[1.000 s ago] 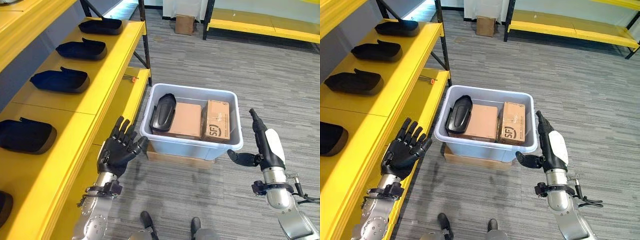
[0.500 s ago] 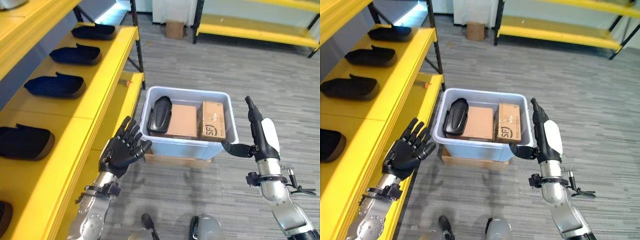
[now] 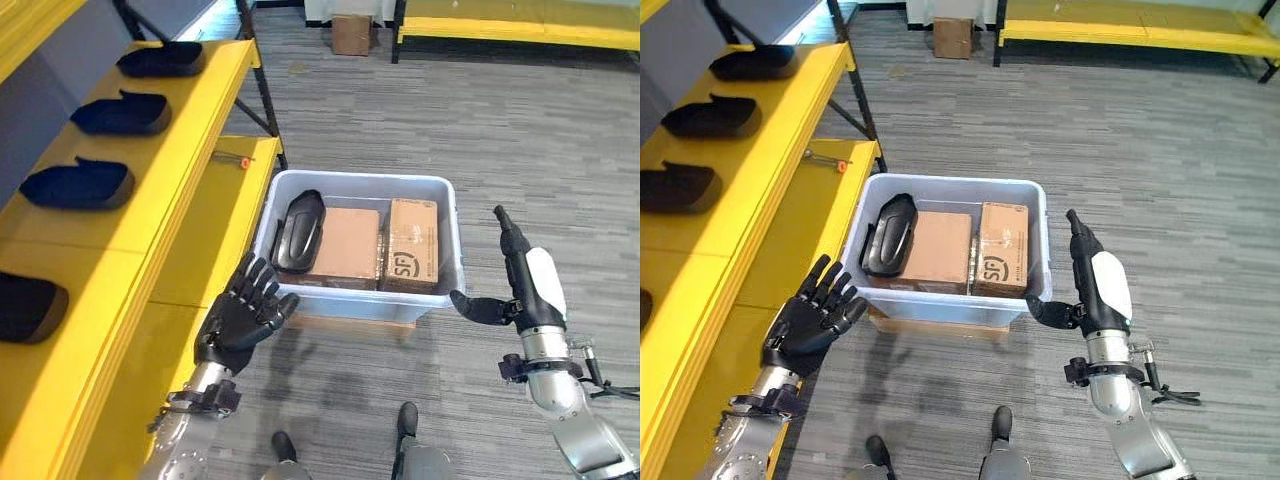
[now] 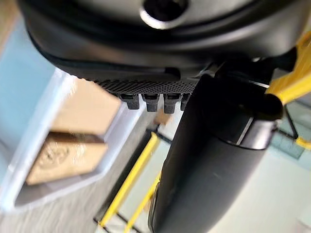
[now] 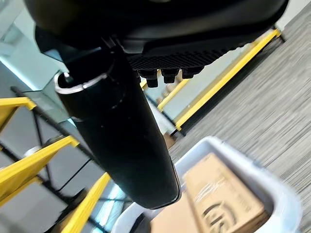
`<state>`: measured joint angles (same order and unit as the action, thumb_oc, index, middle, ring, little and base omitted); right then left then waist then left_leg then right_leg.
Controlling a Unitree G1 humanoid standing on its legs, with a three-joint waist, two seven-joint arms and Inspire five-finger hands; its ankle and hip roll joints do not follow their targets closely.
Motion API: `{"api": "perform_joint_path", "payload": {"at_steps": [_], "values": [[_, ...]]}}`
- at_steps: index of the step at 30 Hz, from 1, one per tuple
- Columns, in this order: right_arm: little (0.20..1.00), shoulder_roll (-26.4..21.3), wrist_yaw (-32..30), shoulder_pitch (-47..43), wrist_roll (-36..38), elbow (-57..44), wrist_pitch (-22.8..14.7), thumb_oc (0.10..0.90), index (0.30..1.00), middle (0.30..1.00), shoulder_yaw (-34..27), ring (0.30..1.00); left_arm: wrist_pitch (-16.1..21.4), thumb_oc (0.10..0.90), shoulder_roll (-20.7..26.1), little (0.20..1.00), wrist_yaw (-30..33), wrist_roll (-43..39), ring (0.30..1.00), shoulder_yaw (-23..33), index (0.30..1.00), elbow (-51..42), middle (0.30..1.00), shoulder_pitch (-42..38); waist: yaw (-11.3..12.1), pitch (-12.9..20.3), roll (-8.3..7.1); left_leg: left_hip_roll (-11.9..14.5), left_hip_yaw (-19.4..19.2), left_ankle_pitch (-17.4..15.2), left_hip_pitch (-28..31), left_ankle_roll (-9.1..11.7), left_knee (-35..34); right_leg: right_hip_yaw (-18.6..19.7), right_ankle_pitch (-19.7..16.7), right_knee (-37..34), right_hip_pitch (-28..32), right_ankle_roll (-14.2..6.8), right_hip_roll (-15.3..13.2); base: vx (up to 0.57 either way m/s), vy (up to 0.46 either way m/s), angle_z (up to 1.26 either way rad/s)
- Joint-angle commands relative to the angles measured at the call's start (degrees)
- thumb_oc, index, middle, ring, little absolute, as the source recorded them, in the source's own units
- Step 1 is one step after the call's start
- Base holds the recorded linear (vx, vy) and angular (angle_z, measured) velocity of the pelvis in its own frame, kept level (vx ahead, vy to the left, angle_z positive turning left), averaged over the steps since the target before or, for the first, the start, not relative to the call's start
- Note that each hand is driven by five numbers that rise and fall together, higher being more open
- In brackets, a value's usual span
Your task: Move parts from the plastic box to the shelf.
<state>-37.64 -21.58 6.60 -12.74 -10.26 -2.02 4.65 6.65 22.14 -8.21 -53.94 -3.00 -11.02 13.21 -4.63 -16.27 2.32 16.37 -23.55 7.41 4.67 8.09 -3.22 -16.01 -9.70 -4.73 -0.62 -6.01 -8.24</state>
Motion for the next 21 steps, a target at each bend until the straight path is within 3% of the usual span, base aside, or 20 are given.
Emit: {"api": "perform_joint_path", "payload": {"at_steps": [1, 7, 9, 12, 17, 21], "values": [[1.0, 0.3, -1.6, -3.4, 0.6, -4.7, -5.0, 0.9, 1.0, 1.0, -1.4, 1.0, 4.8, 0.9, 4.1, 1.0, -1.1, -2.9, 1.0, 3.1, 1.0, -5.5, 1.0, -3.9, 0.5, 3.9, -4.11, -0.6, -0.6, -7.2, -0.7, -1.0, 4.8, -1.5, 7.6, 7.4, -1.1, -4.5, -6.0, 0.1, -0.056, 0.1], [1.0, -0.3, -2.6, -4.4, -0.4, -4.6, -4.6, 0.9, 1.0, 1.0, -0.8, 1.0, 3.8, 0.9, 4.4, 1.0, 0.0, -2.6, 1.0, 2.2, 1.0, -5.4, 1.0, -4.4, -0.1, 3.9, -3.82, 0.0, -1.6, -7.2, -0.5, -1.0, 5.0, -1.4, 7.5, 7.9, -1.8, -4.4, -5.9, 0.05, -0.023, 0.07], [1.0, -0.7, -3.9, -4.1, -2.0, -5.7, -4.3, 0.9, 1.0, 1.0, -1.7, 1.0, 8.0, 0.9, 4.4, 1.0, 1.8, -3.8, 1.0, 2.1, 1.0, -5.7, 1.0, -5.4, -0.5, 3.6, -3.74, 0.2, -1.7, -7.3, -0.9, -1.2, 5.6, -1.0, 7.8, 8.8, -2.5, -4.3, -5.9, 0.05, -0.005, 0.03], [1.0, -0.5, -5.0, -4.0, -1.8, -6.0, -3.8, 0.9, 1.0, 1.0, -2.4, 1.0, 9.1, 0.9, 4.0, 1.0, 3.3, -3.1, 1.0, 2.2, 1.0, -6.4, 1.0, -5.7, -0.6, 3.3, -3.77, 0.3, -1.7, -7.6, -1.3, -1.2, 6.1, -0.9, 8.0, 9.3, -2.8, -4.3, -5.9, 0.0, -0.002, -0.04], [1.0, 0.0, -3.6, -2.4, 2.3, -6.2, -1.5, 0.9, 1.0, 1.0, -4.3, 1.0, 4.4, 0.9, 3.6, 1.0, 15.8, 0.0, 1.0, 4.0, 1.0, -6.0, 1.0, -5.3, -0.9, 2.7, -4.08, 0.5, -2.1, -7.8, -1.8, -1.4, 6.7, -0.9, 8.6, 10.6, -3.7, -4.5, -6.3, 0.01, -0.007, -0.03], [1.0, 1.4, -1.5, 1.4, 2.1, -6.9, -1.3, 0.9, 1.0, 1.0, -5.1, 1.0, 3.6, 0.9, 2.6, 1.0, 13.0, -1.7, 1.0, 5.7, 1.0, -4.9, 1.0, -4.0, -1.1, 2.5, -4.16, 0.5, -2.1, -7.7, -2.0, -1.6, 6.9, -0.7, 9.1, 11.3, -3.8, -4.2, -6.3, 0.03, 0.001, 0.0]]}}
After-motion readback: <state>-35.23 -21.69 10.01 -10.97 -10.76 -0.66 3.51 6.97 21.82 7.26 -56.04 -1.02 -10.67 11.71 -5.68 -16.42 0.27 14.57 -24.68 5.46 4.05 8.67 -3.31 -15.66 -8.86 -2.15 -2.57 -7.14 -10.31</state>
